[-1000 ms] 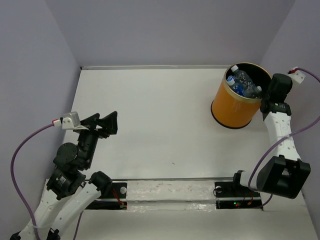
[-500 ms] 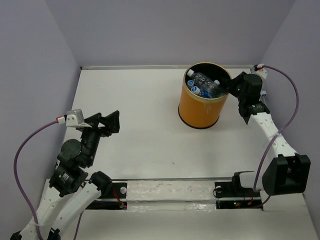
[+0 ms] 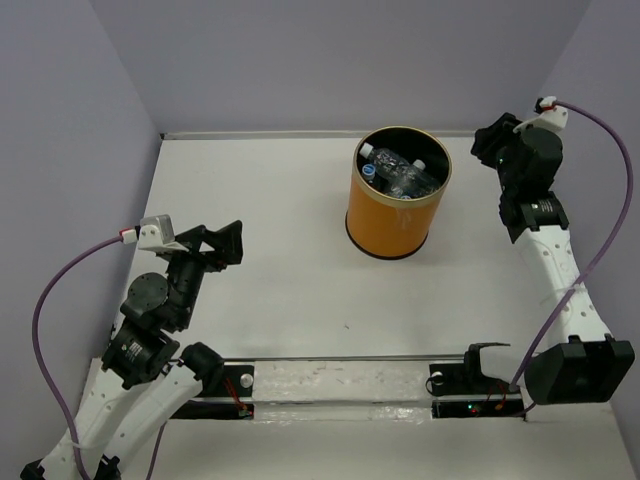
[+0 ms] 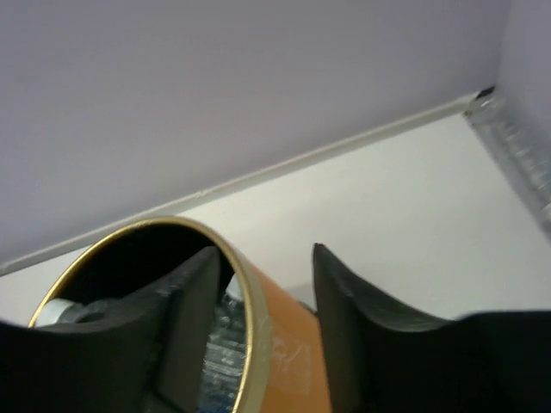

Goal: Put the plastic bottles in the bin

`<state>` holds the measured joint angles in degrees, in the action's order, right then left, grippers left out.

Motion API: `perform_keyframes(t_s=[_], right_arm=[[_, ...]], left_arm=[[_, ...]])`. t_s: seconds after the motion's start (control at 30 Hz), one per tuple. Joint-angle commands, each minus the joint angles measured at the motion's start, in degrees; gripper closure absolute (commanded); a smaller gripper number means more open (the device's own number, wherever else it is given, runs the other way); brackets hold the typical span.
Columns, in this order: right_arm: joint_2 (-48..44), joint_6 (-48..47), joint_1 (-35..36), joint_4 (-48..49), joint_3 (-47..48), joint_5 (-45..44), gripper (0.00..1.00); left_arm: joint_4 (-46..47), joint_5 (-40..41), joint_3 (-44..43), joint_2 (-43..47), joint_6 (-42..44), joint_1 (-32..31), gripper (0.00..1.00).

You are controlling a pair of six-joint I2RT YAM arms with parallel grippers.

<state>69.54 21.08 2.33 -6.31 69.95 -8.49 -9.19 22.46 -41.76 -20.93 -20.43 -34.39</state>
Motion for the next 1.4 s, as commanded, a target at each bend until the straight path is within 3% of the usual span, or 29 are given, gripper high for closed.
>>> perform_keyframes(t_s=[0.0,0.1,0.2,0.3,0.33,0.37,0.47,0.57,0.67,1.17,1.37], right_arm=[[2.34,-8.59,-5.47,3.58,1.77,-3.81,0.57],[9.81,-13.07,-11.26,4.2,4.64,-6.61,0.76],[18.42,-13.61,-14.46,3.84,9.31,-4.51,0.78],[28.17,-18.43,-14.46,3.93,13.0,-6.18,0.62],[30.55,-19.75,-14.46,4.11,15.54,-6.97,0.55],[35.27,-23.42,-14.46,4.2,17.04,-9.41,0.39],[42.84,-30.54,-14.46,4.11,22.22,-13.2,0.2],[47.17,-34.86,-14.98,5.59,24.52,-18.38,0.1],[52.79,-39.44,-14.98,7.79,27.33,-21.38,0.06],[77.74,-49.62,-14.98,8.24,49.72,-29.3,0.12],[82.32,-52.81,-15.51,11.66,55.98,-30.79,0.14]], left_arm=[[2.25,-0.75,0.19,-0.17,1.53,0.29,0.01],[2.25,-0.84,0.27,-0.25,1.62,0.2,0.01],[1.99,-0.93,0.27,-0.69,2.23,0.2,0.01],[1.46,0.48,0.01,-1.57,2.58,0.29,0.01],[1.54,0.31,0.1,-1.57,2.5,0.38,0.01],[1.72,-0.13,0.36,-1.83,2.58,0.38,0.01],[1.98,-0.4,0.54,-2.36,2.67,0.29,0.01],[1.72,0.21,0.54,-3.32,2.85,0.47,0.01],[1.89,0.13,0.45,-4.38,3.02,0.73,0.01],[3.12,-1.89,0.98,-9.3,3.55,4.5,0.01],[3.39,-2.85,1.06,-11.94,3.55,6.26,0.01]])
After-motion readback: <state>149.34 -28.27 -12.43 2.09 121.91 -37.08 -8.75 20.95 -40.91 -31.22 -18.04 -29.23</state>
